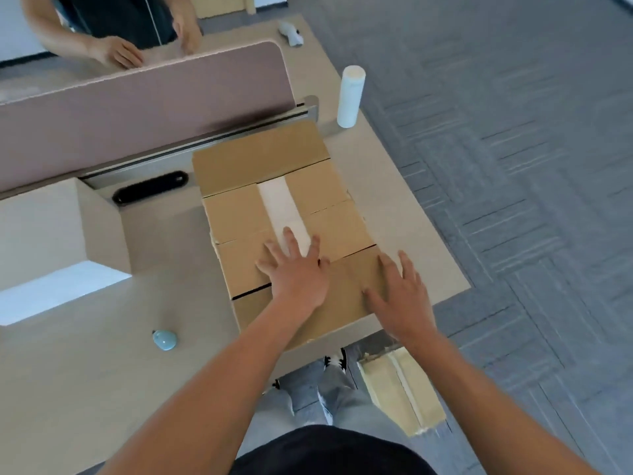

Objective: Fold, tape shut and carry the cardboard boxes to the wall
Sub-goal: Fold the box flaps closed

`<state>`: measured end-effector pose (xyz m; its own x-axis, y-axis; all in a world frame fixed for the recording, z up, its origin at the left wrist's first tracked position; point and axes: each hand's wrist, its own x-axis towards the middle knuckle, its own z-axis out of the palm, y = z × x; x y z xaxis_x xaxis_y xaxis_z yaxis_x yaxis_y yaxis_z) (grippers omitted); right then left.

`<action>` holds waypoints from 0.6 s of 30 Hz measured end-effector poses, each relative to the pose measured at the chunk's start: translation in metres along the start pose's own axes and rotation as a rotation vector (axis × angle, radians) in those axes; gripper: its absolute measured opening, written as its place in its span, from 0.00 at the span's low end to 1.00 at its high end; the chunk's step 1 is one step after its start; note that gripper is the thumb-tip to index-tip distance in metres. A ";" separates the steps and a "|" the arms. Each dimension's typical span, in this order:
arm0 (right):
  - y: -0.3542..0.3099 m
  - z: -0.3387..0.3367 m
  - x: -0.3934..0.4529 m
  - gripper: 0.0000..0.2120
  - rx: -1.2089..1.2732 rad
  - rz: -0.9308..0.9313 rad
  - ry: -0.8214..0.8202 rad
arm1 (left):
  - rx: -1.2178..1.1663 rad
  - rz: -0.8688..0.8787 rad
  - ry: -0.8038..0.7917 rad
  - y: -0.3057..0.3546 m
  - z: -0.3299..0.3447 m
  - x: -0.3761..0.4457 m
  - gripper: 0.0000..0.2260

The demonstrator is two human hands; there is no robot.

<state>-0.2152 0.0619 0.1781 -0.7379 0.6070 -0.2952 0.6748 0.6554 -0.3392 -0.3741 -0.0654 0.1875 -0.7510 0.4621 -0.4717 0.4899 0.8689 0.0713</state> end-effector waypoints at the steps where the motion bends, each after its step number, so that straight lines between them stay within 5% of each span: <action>1: 0.001 -0.001 -0.005 0.35 0.058 0.070 -0.016 | 0.013 0.004 -0.008 0.000 0.000 0.000 0.26; 8: -0.004 -0.012 -0.027 0.30 0.145 0.190 0.075 | 0.164 0.068 0.018 -0.012 -0.013 0.003 0.28; 14: -0.030 -0.041 -0.020 0.28 0.187 0.091 0.253 | 0.020 0.129 -0.228 -0.021 -0.054 0.012 0.35; 18: -0.053 -0.055 -0.001 0.32 0.268 -0.023 0.326 | -0.068 0.231 -0.217 -0.041 -0.101 0.017 0.23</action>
<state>-0.2498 0.0518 0.2455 -0.6812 0.7321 -0.0012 0.5993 0.5567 -0.5752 -0.4517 -0.0749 0.2656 -0.5075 0.6064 -0.6122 0.6003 0.7585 0.2536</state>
